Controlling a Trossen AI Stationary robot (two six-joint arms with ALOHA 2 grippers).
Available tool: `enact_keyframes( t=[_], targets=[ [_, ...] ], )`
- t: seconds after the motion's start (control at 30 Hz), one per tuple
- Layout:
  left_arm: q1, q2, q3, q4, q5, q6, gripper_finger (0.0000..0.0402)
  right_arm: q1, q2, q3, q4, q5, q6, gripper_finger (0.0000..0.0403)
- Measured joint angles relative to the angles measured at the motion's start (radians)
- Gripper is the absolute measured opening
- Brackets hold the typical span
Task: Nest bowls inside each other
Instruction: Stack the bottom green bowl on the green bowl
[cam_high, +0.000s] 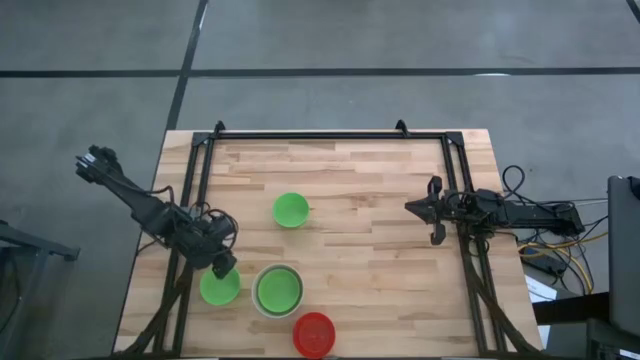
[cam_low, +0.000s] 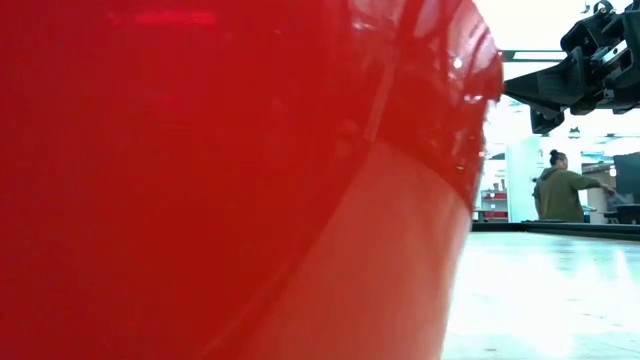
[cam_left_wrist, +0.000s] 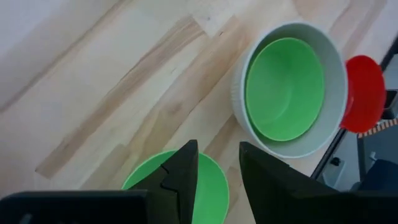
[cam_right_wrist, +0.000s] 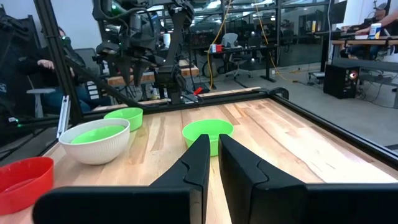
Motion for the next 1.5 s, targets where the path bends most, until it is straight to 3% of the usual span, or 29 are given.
enact_keyframes(
  t=[0.73, 1.5],
  targets=[
    [-0.001, 0.099, -0.058, 0.058, 0.095, -0.237, 0.0122, 0.000, 0.000, 0.000, 0.000, 0.000, -0.001, 0.0034],
    [-0.001, 0.269, -0.058, 0.142, 0.146, -0.664, 0.0122, 0.000, 0.000, 0.000, 0.000, 0.000, 0.000, 0.0034]
  ],
)
